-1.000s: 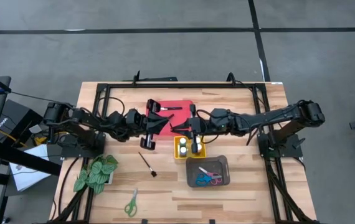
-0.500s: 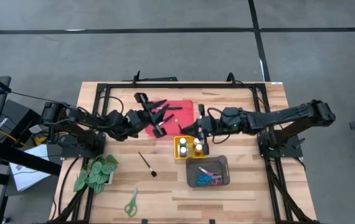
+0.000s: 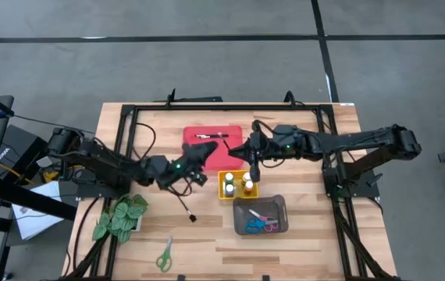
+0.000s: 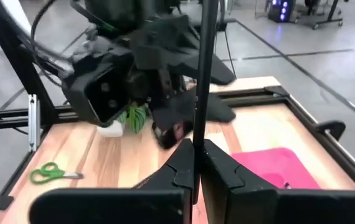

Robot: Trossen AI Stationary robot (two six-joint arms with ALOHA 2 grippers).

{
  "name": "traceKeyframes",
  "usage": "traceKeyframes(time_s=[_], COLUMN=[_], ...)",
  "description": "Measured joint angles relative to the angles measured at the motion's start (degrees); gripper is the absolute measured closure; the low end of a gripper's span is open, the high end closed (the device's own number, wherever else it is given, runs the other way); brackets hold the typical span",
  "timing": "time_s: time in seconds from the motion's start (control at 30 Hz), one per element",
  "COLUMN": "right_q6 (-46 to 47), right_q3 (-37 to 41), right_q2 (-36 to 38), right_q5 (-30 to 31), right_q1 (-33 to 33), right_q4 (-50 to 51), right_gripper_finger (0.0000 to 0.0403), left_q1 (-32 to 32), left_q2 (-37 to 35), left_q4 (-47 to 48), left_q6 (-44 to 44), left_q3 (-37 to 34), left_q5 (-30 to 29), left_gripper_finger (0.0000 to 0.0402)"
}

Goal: Pick & Place Paint Supplies
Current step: Put the eyeshadow brush into the red bin

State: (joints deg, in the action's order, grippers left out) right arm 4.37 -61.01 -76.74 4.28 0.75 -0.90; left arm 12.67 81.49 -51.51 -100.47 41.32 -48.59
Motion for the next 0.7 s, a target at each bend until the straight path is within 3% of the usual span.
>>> traceKeyframes(time_s=[0.07, 0.17, 0.47, 0.7], right_q6=[0.6, 0.9, 3.5, 6.3], right_q3=[0.0, 0.0, 0.0, 0.0], right_q2=[0.0, -0.1, -0.2, -0.8], right_q5=[-0.2, -1.1, -2.0, -6.0], right_q1=[-0.6, -1.0, -1.0, -2.3], right_q4=[0.8, 0.6, 3.9, 5.6], right_gripper_finger=[0.0398, 0.0398, 0.0398, 0.0398], left_q1=[1.4, 2.4, 3.2, 2.8], left_q2=[0.0, 0.0, 0.0, 0.0], left_q4=[0.5, 2.4, 5.3, 6.2], left_q6=[-8.7, -10.8, -22.2, -28.7], left_q3=[0.0, 0.0, 0.1, 0.1], left_q5=[-2.1, 0.7, 0.9, 1.8], left_gripper_finger=[0.0254, 0.0246, 0.0251, 0.0264])
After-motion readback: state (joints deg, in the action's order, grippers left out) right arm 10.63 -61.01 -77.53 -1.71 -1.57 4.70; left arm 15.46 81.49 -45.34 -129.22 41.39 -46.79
